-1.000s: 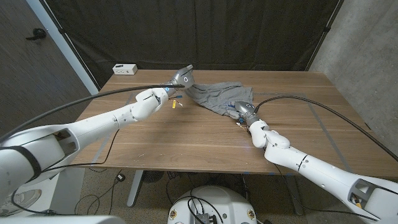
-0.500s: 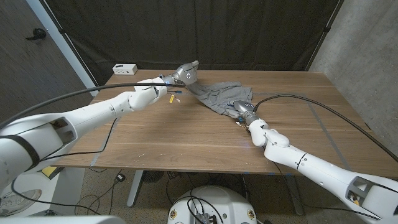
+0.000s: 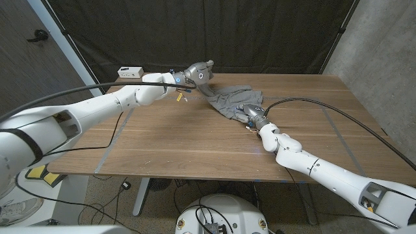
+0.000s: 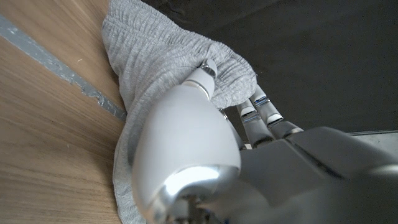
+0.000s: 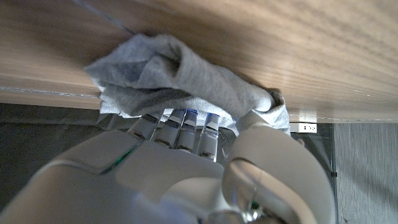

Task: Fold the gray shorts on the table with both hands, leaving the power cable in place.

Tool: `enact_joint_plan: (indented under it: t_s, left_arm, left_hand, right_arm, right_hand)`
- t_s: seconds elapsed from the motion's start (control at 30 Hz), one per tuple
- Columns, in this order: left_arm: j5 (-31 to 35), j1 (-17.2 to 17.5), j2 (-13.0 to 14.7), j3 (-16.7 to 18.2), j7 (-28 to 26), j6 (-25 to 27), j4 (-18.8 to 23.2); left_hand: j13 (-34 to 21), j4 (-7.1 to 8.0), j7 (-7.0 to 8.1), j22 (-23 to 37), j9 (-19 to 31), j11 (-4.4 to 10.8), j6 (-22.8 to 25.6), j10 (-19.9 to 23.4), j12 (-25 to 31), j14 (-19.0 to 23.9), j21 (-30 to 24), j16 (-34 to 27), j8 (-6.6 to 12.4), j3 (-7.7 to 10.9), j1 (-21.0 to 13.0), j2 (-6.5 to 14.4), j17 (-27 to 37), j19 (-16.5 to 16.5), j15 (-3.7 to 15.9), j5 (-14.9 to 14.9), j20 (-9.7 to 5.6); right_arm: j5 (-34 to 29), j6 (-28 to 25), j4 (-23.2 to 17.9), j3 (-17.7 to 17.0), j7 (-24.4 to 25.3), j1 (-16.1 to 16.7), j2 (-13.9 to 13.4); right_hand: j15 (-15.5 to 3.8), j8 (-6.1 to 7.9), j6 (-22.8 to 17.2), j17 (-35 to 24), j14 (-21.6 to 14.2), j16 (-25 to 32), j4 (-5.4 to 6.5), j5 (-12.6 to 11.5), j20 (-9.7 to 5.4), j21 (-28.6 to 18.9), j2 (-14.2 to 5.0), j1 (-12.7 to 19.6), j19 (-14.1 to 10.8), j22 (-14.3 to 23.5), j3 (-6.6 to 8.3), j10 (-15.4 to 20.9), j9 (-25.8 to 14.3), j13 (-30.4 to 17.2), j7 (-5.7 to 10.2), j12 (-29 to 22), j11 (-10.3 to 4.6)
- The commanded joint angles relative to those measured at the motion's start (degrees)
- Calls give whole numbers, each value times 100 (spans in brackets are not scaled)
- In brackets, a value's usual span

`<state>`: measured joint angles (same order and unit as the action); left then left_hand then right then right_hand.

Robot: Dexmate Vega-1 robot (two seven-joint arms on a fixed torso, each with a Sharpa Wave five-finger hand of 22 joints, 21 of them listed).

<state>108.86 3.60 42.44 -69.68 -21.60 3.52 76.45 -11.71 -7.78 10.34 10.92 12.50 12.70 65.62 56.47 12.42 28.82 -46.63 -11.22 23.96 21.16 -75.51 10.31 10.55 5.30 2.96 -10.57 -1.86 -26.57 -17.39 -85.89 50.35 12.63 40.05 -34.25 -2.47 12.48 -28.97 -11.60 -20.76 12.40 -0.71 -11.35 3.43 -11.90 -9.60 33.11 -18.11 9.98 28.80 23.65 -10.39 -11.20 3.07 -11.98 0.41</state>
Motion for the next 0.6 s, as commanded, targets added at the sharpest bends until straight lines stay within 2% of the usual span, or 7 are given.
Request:
enact_joint_plan:
  t_s: [0.03,0.6]
  left_arm:
    - [211,-456,-239,-280,-191,-256,-170]
    - [420,-1089,-471,-807,-511,-748,-59]
  left_hand:
    - [-7,-5,25,13,13,-5,25,-20,-36,47,-28,15,39,-21,-37,-43,8,31,1054,4,-29]
    - [-8,-4,11,7,-9,-8,18,-16,-45,62,-62,18,63,-34,-47,-40,9,12,1057,9,-32]
  right_arm:
    - [31,120,50,2,26,16,-22]
    - [-15,374,100,7,60,82,-114]
  right_hand:
    - [-148,-11,-62,-30,17,10,-14,8,22,-29,-33,-13,-43,19,30,28,-19,0,22,34,4]
    - [-151,-33,-61,-41,28,14,-26,13,28,-23,-38,-18,-47,19,38,27,-20,-1,23,43,2]
